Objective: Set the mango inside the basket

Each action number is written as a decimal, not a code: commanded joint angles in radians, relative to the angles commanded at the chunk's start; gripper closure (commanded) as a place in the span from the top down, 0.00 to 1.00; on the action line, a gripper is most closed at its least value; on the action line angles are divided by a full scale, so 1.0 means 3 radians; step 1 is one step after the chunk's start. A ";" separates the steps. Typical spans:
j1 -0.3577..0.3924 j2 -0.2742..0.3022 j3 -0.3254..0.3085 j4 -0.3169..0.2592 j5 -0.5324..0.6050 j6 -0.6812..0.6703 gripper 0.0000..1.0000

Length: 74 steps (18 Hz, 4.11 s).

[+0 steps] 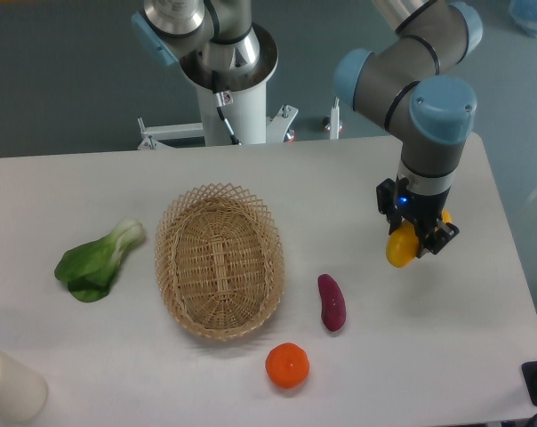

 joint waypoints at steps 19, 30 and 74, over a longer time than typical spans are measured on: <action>-0.0628 -0.0015 0.0015 0.0000 -0.0010 -0.1017 0.34; -0.1508 0.0020 -0.0394 0.0061 -0.0015 -0.1565 0.35; 0.0256 -0.0128 -0.0128 0.0271 -0.0025 0.0159 1.00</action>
